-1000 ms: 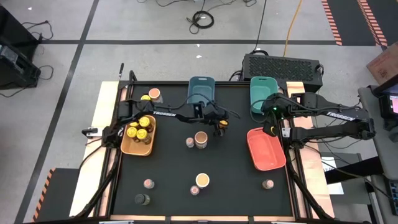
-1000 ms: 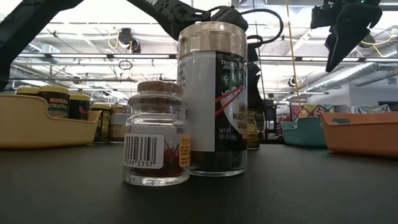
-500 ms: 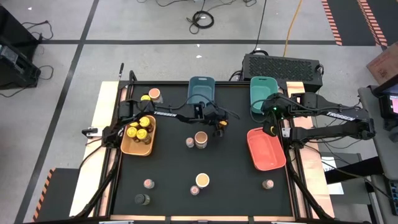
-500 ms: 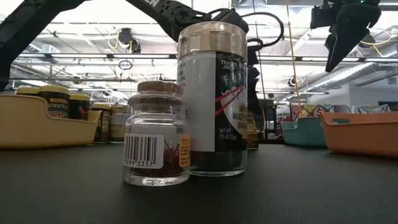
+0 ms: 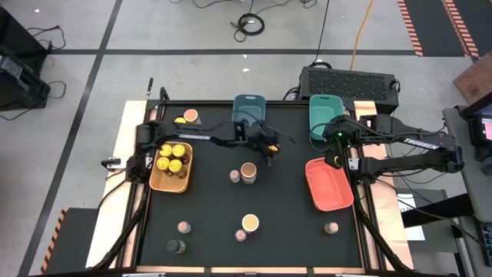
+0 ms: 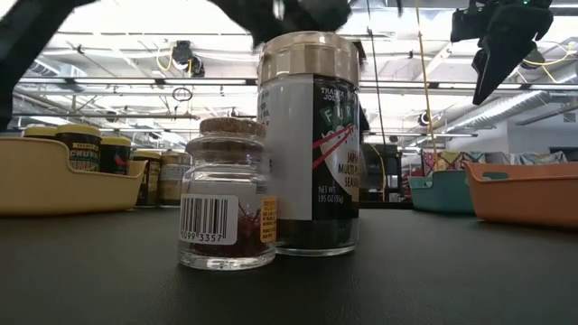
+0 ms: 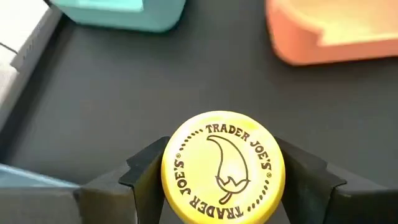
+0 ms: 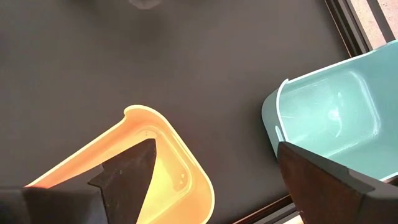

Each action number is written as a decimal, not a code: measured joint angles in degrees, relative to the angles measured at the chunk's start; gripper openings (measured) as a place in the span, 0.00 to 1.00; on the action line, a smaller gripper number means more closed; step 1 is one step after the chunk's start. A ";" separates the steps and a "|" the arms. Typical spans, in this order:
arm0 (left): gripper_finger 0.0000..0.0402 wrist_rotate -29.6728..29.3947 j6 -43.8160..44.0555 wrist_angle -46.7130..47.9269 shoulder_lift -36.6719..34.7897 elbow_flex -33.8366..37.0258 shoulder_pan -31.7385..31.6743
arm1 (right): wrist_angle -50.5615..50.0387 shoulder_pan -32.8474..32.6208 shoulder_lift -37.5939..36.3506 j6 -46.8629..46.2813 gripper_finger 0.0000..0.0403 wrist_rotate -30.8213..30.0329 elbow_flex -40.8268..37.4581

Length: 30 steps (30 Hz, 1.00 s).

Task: Sort spices by type
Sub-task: Put the yellow seasoning can into the yellow bin

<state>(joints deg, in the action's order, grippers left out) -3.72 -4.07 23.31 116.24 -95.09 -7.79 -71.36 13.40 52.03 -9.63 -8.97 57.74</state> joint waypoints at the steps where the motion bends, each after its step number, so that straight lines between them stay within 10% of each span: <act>1: 0.61 0.19 -0.64 1.46 -1.57 -0.46 0.01 | -0.01 -0.01 0.00 0.00 0.82 0.00 0.00; 19: 0.62 0.08 12.04 48.10 -36.54 -0.27 6.74 | 2.45 0.01 -0.02 -0.24 0.82 0.07 0.00; 30: 0.63 -6.94 32.85 51.65 -57.47 22.52 19.78 | 6.83 0.01 0.00 -4.28 0.82 0.31 0.00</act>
<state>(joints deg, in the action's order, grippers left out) -10.66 28.78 74.95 58.77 -72.57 11.99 -64.53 13.41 52.03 -13.91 -8.67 57.74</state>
